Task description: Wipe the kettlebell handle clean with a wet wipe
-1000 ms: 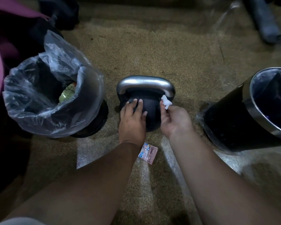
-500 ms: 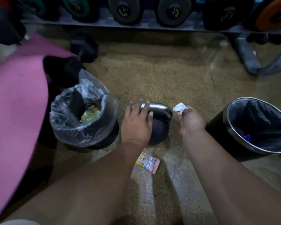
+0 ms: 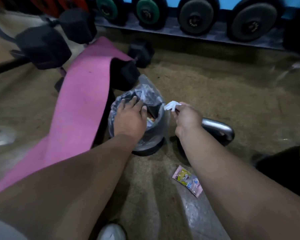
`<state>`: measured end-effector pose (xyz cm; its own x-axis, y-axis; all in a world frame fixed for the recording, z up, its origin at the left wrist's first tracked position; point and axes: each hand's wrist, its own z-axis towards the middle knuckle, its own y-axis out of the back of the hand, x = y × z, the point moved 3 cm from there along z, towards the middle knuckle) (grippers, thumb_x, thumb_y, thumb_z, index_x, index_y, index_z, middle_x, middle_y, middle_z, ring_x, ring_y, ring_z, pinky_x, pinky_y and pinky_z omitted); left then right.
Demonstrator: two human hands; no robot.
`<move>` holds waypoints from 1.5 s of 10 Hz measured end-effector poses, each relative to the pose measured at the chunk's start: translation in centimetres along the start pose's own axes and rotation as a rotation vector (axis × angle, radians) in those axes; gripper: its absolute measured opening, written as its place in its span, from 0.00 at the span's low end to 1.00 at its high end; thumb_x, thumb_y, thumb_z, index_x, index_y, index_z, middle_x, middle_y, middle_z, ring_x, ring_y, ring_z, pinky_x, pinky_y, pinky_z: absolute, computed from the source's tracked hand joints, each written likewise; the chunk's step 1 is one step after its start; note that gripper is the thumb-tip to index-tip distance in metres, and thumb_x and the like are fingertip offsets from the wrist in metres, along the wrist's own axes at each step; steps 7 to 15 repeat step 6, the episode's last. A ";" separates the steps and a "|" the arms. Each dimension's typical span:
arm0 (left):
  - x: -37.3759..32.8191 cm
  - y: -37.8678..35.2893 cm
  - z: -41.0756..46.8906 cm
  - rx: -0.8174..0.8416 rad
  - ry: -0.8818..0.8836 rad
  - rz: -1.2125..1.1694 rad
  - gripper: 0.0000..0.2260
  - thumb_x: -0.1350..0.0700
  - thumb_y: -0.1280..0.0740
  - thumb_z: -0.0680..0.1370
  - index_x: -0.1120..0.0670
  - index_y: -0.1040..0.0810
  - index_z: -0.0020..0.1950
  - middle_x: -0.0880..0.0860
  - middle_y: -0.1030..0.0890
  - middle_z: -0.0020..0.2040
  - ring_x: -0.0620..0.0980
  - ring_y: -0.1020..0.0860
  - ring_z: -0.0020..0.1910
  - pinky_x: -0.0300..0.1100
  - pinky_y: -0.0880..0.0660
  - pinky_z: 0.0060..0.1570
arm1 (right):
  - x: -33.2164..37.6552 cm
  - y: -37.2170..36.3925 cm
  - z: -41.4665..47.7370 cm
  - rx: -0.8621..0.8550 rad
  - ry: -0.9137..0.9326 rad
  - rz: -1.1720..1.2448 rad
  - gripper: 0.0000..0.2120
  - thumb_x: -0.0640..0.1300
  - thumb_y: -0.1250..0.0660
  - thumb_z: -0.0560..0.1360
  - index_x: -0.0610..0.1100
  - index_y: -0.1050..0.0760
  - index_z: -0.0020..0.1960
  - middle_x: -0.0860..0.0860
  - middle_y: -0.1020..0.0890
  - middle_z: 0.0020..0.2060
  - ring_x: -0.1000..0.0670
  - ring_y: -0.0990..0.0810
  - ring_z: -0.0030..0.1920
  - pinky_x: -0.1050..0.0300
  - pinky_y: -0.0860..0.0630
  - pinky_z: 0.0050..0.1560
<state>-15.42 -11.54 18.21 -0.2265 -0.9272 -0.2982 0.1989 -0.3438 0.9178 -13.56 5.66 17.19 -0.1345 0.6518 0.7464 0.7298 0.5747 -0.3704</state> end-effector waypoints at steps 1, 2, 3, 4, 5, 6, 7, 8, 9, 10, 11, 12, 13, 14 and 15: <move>3.2 -0.6 0.8 0.025 0.041 0.023 0.24 0.45 0.50 0.82 0.52 0.26 0.71 0.54 0.28 0.73 0.56 0.35 0.74 0.49 0.45 0.76 | -1.9 -3.1 -1.0 0.021 -0.031 -0.005 0.09 0.31 0.36 0.75 0.41 0.23 0.50 0.44 0.19 0.38 0.52 0.20 0.34 0.67 0.24 0.29; 5.3 -1.2 1.3 0.042 0.062 0.019 0.27 0.43 0.54 0.81 0.52 0.27 0.72 0.53 0.28 0.72 0.54 0.34 0.74 0.50 0.44 0.76 | -3.1 -5.1 -1.5 0.027 -0.050 0.006 0.10 0.30 0.37 0.75 0.37 0.21 0.53 0.43 0.19 0.39 0.50 0.19 0.33 0.67 0.23 0.29; 5.9 -1.3 1.4 0.037 0.056 0.016 0.28 0.43 0.56 0.81 0.52 0.28 0.72 0.53 0.28 0.73 0.53 0.35 0.74 0.50 0.45 0.76 | -3.8 -6.0 -1.4 0.043 -0.105 0.051 0.12 0.31 0.40 0.77 0.35 0.22 0.56 0.42 0.18 0.37 0.49 0.18 0.34 0.66 0.22 0.28; 6.2 -1.5 1.5 0.039 0.053 0.019 0.26 0.44 0.55 0.82 0.52 0.28 0.72 0.53 0.29 0.73 0.52 0.35 0.75 0.50 0.45 0.76 | -4.0 -6.2 -1.4 0.093 -0.144 0.021 0.12 0.32 0.41 0.79 0.36 0.24 0.60 0.42 0.18 0.44 0.51 0.18 0.38 0.61 0.18 0.43; 6.0 -1.8 1.4 0.042 0.044 0.019 0.26 0.43 0.55 0.81 0.51 0.28 0.73 0.53 0.29 0.73 0.53 0.35 0.75 0.50 0.44 0.76 | -4.4 -5.7 -1.5 0.119 -0.226 -0.158 0.15 0.37 0.36 0.79 0.44 0.26 0.64 0.47 0.22 0.57 0.53 0.22 0.40 0.56 0.20 0.55; 5.8 -1.9 0.9 0.061 0.063 -0.001 0.27 0.42 0.56 0.81 0.50 0.28 0.72 0.52 0.29 0.74 0.54 0.37 0.76 0.52 0.43 0.75 | -4.6 -5.0 -1.8 0.134 -0.155 -0.298 0.12 0.42 0.34 0.78 0.51 0.23 0.60 0.49 0.23 0.58 0.50 0.21 0.48 0.54 0.21 0.55; 5.8 -1.9 0.9 0.061 0.063 -0.001 0.27 0.42 0.56 0.81 0.50 0.28 0.72 0.52 0.29 0.74 0.54 0.37 0.76 0.52 0.43 0.75 | -4.6 -5.0 -1.8 0.134 -0.155 -0.298 0.12 0.42 0.34 0.78 0.51 0.23 0.60 0.49 0.23 0.58 0.50 0.21 0.48 0.54 0.21 0.55; 5.8 -1.9 0.9 0.061 0.063 -0.001 0.27 0.42 0.56 0.81 0.50 0.28 0.72 0.52 0.29 0.74 0.54 0.37 0.76 0.52 0.43 0.75 | -4.6 -5.0 -1.8 0.134 -0.155 -0.298 0.12 0.42 0.34 0.78 0.51 0.23 0.60 0.49 0.23 0.58 0.50 0.21 0.48 0.54 0.21 0.55; 5.8 -1.9 0.9 0.061 0.063 -0.001 0.27 0.42 0.56 0.81 0.50 0.28 0.72 0.52 0.29 0.74 0.54 0.37 0.76 0.52 0.43 0.75 | -4.6 -5.0 -1.8 0.134 -0.155 -0.298 0.12 0.42 0.34 0.78 0.51 0.23 0.60 0.49 0.23 0.58 0.50 0.21 0.48 0.54 0.21 0.55; 5.8 -1.9 0.9 0.061 0.063 -0.001 0.27 0.42 0.56 0.81 0.50 0.28 0.72 0.52 0.29 0.74 0.54 0.37 0.76 0.52 0.43 0.75 | -4.6 -5.0 -1.8 0.134 -0.155 -0.298 0.12 0.42 0.34 0.78 0.51 0.23 0.60 0.49 0.23 0.58 0.50 0.21 0.48 0.54 0.21 0.55; 5.8 -1.9 0.9 0.061 0.063 -0.001 0.27 0.42 0.56 0.81 0.50 0.28 0.72 0.52 0.29 0.74 0.54 0.37 0.76 0.52 0.43 0.75 | -4.6 -5.0 -1.8 0.134 -0.155 -0.298 0.12 0.42 0.34 0.78 0.51 0.23 0.60 0.49 0.23 0.58 0.50 0.21 0.48 0.54 0.21 0.55; 5.8 -1.9 0.9 0.061 0.063 -0.001 0.27 0.42 0.56 0.81 0.50 0.28 0.72 0.52 0.29 0.74 0.54 0.37 0.76 0.52 0.43 0.75 | -4.6 -5.0 -1.8 0.134 -0.155 -0.298 0.12 0.42 0.34 0.78 0.51 0.23 0.60 0.49 0.23 0.58 0.50 0.21 0.48 0.54 0.21 0.55; 5.8 -1.9 0.9 0.061 0.063 -0.001 0.27 0.42 0.56 0.81 0.50 0.28 0.72 0.52 0.29 0.74 0.54 0.37 0.76 0.52 0.43 0.75 | -4.6 -5.0 -1.8 0.134 -0.155 -0.298 0.12 0.42 0.34 0.78 0.51 0.23 0.60 0.49 0.23 0.58 0.50 0.21 0.48 0.54 0.21 0.55; 5.8 -1.9 0.9 0.061 0.063 -0.001 0.27 0.42 0.56 0.81 0.50 0.28 0.72 0.52 0.29 0.74 0.54 0.37 0.76 0.52 0.43 0.75 | -4.6 -5.0 -1.8 0.134 -0.155 -0.298 0.12 0.42 0.34 0.78 0.51 0.23 0.60 0.49 0.23 0.58 0.50 0.21 0.48 0.54 0.21 0.55; 5.8 -1.9 0.9 0.061 0.063 -0.001 0.27 0.42 0.56 0.81 0.50 0.28 0.72 0.52 0.29 0.74 0.54 0.37 0.76 0.52 0.43 0.75 | -4.6 -5.0 -1.8 0.134 -0.155 -0.298 0.12 0.42 0.34 0.78 0.51 0.23 0.60 0.49 0.23 0.58 0.50 0.21 0.48 0.54 0.21 0.55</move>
